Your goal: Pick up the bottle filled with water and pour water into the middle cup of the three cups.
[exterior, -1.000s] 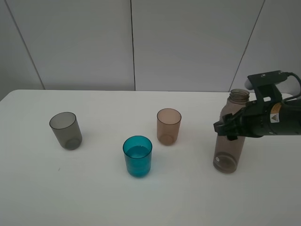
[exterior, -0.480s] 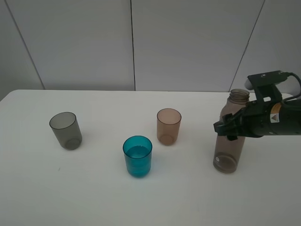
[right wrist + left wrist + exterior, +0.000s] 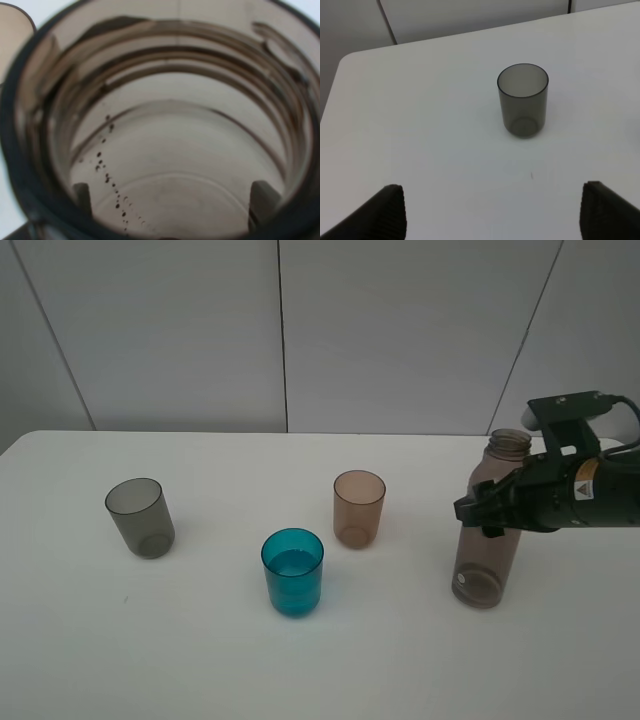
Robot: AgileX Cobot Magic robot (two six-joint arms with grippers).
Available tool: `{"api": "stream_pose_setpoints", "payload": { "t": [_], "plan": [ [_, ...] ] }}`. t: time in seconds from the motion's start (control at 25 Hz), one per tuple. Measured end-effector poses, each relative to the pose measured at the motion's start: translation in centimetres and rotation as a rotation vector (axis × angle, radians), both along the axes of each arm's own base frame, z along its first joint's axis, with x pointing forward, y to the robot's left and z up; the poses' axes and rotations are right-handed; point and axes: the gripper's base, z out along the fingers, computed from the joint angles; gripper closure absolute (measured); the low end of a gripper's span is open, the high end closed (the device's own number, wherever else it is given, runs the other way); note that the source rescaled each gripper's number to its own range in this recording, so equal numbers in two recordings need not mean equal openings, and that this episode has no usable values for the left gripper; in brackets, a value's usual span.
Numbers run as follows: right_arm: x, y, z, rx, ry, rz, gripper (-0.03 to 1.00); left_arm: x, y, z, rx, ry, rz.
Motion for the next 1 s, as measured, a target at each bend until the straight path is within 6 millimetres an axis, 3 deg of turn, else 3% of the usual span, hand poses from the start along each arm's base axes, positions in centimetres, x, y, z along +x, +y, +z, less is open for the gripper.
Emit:
{"api": "stream_pose_setpoints", "payload": {
  "t": [1.0],
  "plan": [
    [-0.57, -0.03, -0.24, 0.038, -0.014, -0.006, 0.95, 0.0, 0.0, 0.0, 0.0, 0.0, 0.0]
  ]
}}
